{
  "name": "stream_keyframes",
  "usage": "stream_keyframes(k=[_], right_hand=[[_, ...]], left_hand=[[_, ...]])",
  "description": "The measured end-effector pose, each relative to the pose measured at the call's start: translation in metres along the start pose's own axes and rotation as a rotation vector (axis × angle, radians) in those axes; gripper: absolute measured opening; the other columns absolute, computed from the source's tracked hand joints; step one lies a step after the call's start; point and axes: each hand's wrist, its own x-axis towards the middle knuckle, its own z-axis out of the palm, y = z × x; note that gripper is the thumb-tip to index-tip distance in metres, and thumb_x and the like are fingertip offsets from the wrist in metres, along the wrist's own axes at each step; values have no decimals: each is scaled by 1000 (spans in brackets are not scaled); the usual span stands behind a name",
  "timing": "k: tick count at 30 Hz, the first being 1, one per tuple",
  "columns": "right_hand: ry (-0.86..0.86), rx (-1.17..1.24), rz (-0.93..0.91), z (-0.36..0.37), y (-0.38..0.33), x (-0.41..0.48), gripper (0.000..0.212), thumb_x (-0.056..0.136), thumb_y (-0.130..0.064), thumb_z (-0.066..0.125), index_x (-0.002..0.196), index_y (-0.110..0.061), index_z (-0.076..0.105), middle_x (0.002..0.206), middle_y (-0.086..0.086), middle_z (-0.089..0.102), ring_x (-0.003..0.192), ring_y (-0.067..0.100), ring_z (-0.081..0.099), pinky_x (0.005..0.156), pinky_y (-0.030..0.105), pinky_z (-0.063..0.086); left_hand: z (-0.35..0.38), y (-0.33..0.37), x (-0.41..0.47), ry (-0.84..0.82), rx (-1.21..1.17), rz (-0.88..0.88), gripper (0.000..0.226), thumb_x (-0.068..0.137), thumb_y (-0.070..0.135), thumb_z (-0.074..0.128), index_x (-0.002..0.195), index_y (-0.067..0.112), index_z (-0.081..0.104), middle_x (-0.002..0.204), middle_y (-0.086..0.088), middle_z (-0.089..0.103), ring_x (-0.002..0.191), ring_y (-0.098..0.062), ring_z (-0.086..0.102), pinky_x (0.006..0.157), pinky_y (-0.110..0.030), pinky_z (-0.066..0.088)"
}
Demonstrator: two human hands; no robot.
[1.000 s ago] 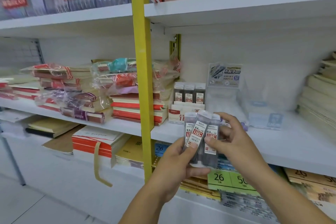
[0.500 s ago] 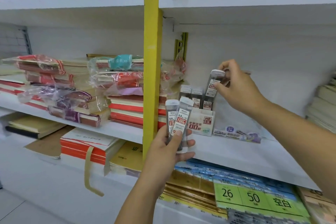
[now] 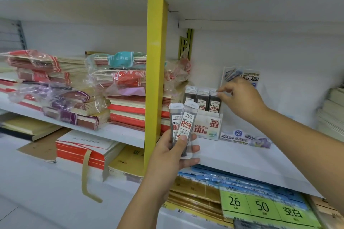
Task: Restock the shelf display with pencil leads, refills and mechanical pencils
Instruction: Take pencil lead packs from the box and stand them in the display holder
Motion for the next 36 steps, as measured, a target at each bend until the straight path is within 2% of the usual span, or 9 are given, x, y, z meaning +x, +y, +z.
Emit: stream_keyframes(k=[4, 7, 10, 15, 19, 24, 28, 32, 36], right_hand=[[66, 145, -78, -17, -26, -27, 22, 96, -30, 55, 110, -22, 70, 98, -2, 62, 89, 11, 55, 74, 20, 37], [-240, 609, 27, -28, -59, -56, 16, 89, -40, 60, 104, -38, 64, 83, -12, 71, 72, 1, 65, 58, 13, 49], [-397, 830, 114, -22, -77, -74, 20, 89, -25, 67, 108, -26, 62, 85, -4, 75, 70, 12, 69, 61, 26, 56], [-127, 963, 266, -26, -73, -59, 12, 94, -13, 60, 104, -19, 61, 82, 1, 75, 63, 11, 68, 54, 24, 53], [166, 731, 79, -36, -65, -25, 19, 95, -18, 58, 91, -35, 51, 90, -5, 68, 72, 5, 68, 56, 19, 52], [-45, 234, -138, -6, -69, -4, 17, 93, -26, 61, 106, -27, 51, 87, -7, 64, 76, 13, 61, 66, 34, 51], [-134, 229, -103, 12, -69, 8, 32, 88, -26, 68, 105, -30, 41, 77, -4, 60, 73, 15, 59, 57, 29, 42], [-16, 22, -210, 22, -63, 16, 23, 82, -34, 73, 96, -29, 55, 91, -4, 57, 96, 18, 48, 73, 32, 40], [11, -74, -168, 27, -55, 17, 29, 85, -33, 70, 112, -24, 68, 99, -2, 47, 110, 24, 40, 88, 32, 33]], left_hand=[[-3, 4, -4, -5, 32, -17, 20, 100, 23, 56, 116, 31, 65, 105, 4, 76, 93, -18, 74, 69, -30, 60], [-5, 6, -7, -13, 54, -11, 21, 99, 23, 58, 116, 31, 65, 105, 3, 75, 91, -18, 74, 68, -29, 59], [-5, 8, -10, -30, 79, -5, 22, 99, 23, 59, 120, 29, 64, 106, 1, 75, 88, -16, 73, 68, -29, 58], [-9, 10, -11, 49, 69, 20, 21, 103, 23, 51, 114, 35, 64, 102, 3, 75, 86, -14, 72, 67, -28, 58], [-20, 14, -9, 99, 102, 35, 25, 105, 21, 46, 109, 39, 62, 99, 7, 76, 88, -16, 73, 64, -26, 58], [-26, 18, -8, 110, 117, 54, 27, 106, 21, 45, 117, 41, 59, 101, 9, 76, 92, -15, 74, 67, -28, 59], [-27, 17, -7, 116, 110, 48, 27, 106, 22, 45, 116, 42, 60, 102, 8, 76, 92, -15, 74, 67, -27, 59], [-28, 18, -7, 108, 99, 44, 27, 105, 21, 46, 113, 43, 61, 102, 7, 76, 92, -16, 74, 66, -27, 59], [-28, 20, -8, 95, 89, 31, 27, 105, 20, 46, 113, 41, 61, 103, 5, 76, 93, -17, 74, 66, -27, 59]])
